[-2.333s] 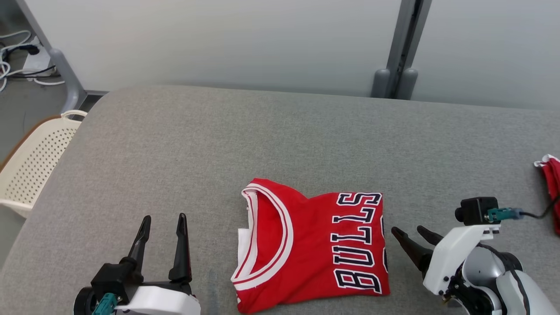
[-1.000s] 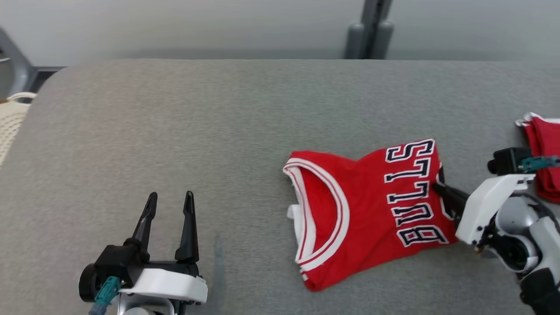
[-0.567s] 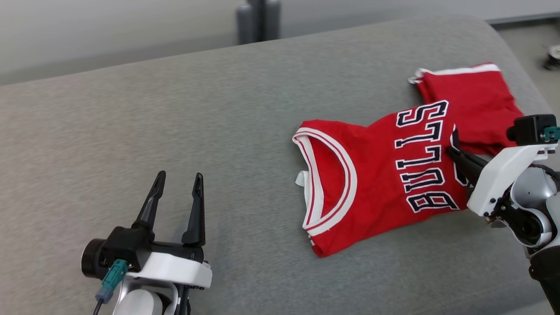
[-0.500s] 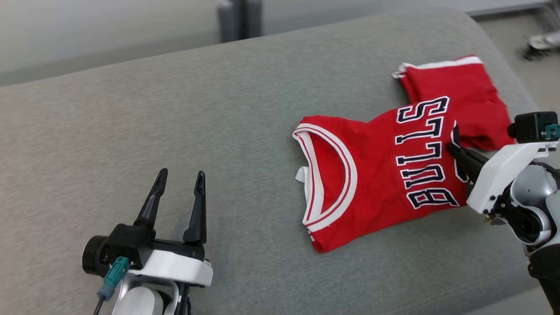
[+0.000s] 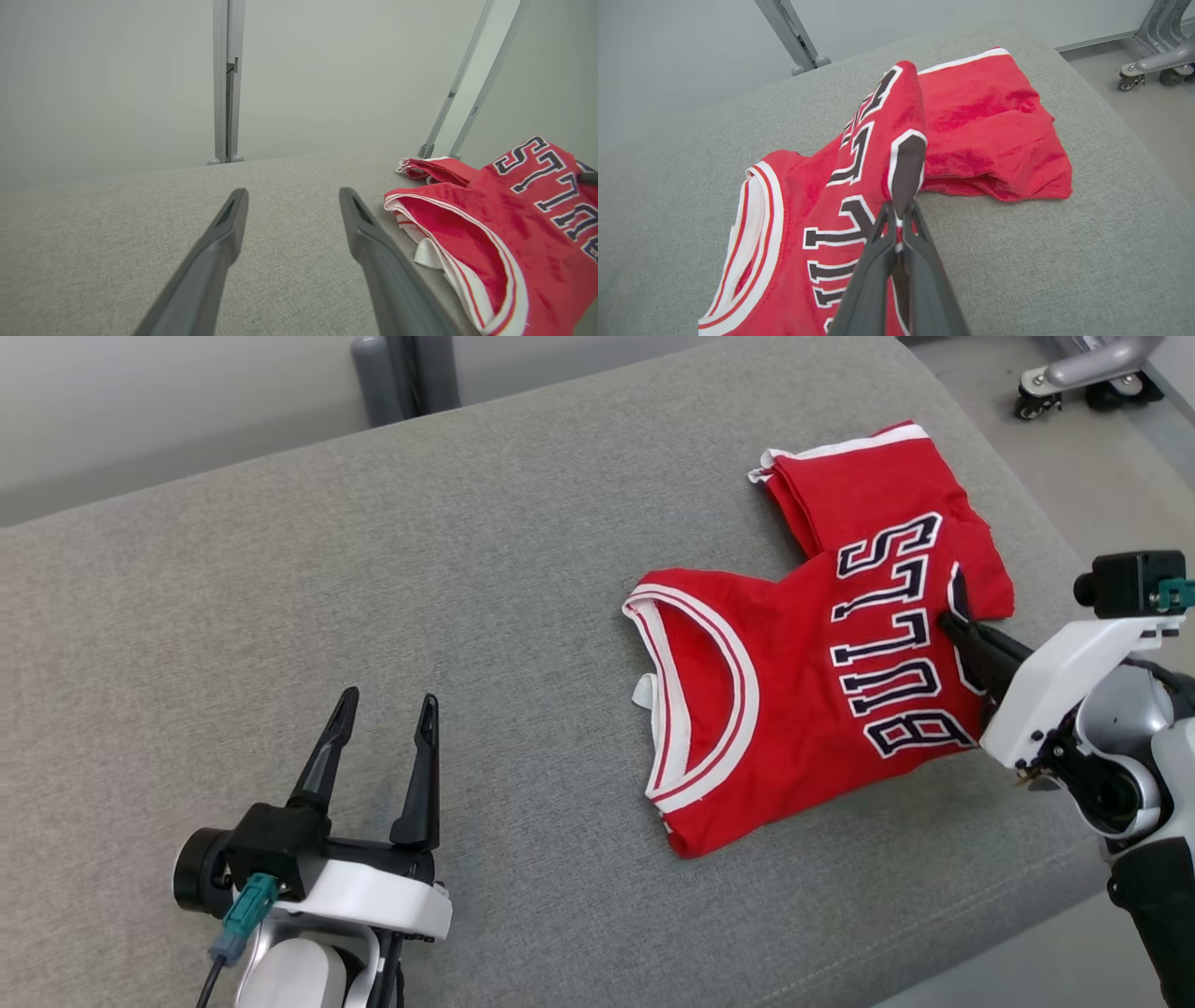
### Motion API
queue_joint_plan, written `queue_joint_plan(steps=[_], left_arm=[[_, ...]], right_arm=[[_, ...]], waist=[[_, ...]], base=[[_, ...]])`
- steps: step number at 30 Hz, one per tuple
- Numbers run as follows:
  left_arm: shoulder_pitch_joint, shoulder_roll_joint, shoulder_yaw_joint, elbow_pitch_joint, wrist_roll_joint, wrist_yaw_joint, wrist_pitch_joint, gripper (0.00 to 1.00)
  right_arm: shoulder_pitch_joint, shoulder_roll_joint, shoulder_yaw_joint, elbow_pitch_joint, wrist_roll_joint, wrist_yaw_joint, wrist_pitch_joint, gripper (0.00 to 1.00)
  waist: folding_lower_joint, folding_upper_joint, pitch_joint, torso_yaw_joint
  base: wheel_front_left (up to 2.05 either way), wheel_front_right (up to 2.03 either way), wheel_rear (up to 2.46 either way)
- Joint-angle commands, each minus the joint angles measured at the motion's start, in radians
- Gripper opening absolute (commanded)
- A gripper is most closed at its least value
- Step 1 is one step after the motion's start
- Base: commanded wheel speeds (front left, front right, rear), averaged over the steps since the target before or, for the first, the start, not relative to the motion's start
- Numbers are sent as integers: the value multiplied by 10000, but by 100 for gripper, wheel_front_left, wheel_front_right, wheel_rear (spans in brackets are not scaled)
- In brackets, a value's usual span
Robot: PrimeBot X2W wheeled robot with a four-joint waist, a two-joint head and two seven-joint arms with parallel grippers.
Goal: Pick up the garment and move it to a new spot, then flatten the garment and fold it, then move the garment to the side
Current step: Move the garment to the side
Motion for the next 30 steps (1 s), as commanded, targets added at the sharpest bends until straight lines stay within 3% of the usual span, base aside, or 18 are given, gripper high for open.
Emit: queue_joint_plan(steps=[1,10,23,30], left_arm=[[-81,69,66,-8,-29,26,-47,100],[30,-3,86,-17,-165,47,-47,100],[148,-76,74,-61,-233,79,-47,100],[-34,-86,-12,-69,-122,21,-47,100]], right_arm=[[-217,34,-34,-81,-81,3,-21,0],[-1736,278,-294,-95,-535,3,440,0],[-3099,-118,-1632,1211,-1692,3,726,0],[-3201,-590,-2146,2257,-2818,3,183,0]], waist=[[0,0,-74,136],[0,0,-270,623],[0,0,-300,1116],[0,0,64,1431]], base=[[0,0,0],[0,0,0],[0,0,0],[0,0,0]])
